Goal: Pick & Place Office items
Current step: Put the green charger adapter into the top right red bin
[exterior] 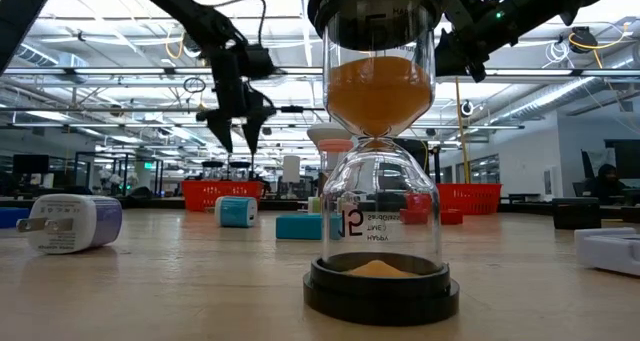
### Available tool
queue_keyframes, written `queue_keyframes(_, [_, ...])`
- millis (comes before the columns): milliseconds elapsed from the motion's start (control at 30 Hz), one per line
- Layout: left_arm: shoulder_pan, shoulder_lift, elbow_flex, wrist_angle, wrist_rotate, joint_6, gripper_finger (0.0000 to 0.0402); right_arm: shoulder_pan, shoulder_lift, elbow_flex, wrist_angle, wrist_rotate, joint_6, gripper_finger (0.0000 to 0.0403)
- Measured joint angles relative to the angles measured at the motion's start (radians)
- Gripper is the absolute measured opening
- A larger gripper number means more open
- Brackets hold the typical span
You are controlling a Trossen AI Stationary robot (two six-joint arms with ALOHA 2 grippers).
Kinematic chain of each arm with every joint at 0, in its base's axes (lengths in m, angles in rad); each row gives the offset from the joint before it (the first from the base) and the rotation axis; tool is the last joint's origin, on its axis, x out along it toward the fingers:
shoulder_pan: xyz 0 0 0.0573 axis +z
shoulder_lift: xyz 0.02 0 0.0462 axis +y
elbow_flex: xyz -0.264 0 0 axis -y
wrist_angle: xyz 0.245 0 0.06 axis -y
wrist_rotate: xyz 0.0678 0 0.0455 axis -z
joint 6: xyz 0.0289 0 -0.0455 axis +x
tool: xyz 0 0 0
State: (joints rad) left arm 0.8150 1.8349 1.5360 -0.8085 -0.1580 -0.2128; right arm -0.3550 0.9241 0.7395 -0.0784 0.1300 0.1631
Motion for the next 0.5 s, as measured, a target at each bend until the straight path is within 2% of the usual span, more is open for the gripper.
queue_keyframes(100, [-0.012,-0.064,0.000,-0.002,0.008,0.034,0.0308,0.000,0.000,0.000,0.000,0.000,0.000,0.0000])
queue_keyframes(200, [-0.043,-0.145,0.000,-0.002,0.069,0.108,0.0287,0.000,0.000,0.000,0.000,0.001,0.000,0.0000])
queue_keyframes(367, [-0.137,-0.286,-0.026,0.030,0.140,0.200,0.0224,0.000,0.000,0.000,0.000,0.003,0.000,0.0000])
queue_keyframes(500, [-0.235,-0.391,-0.155,0.150,0.141,0.211,0.0166,0.000,0.000,0.000,0.000,0.003,0.000,0.0000])
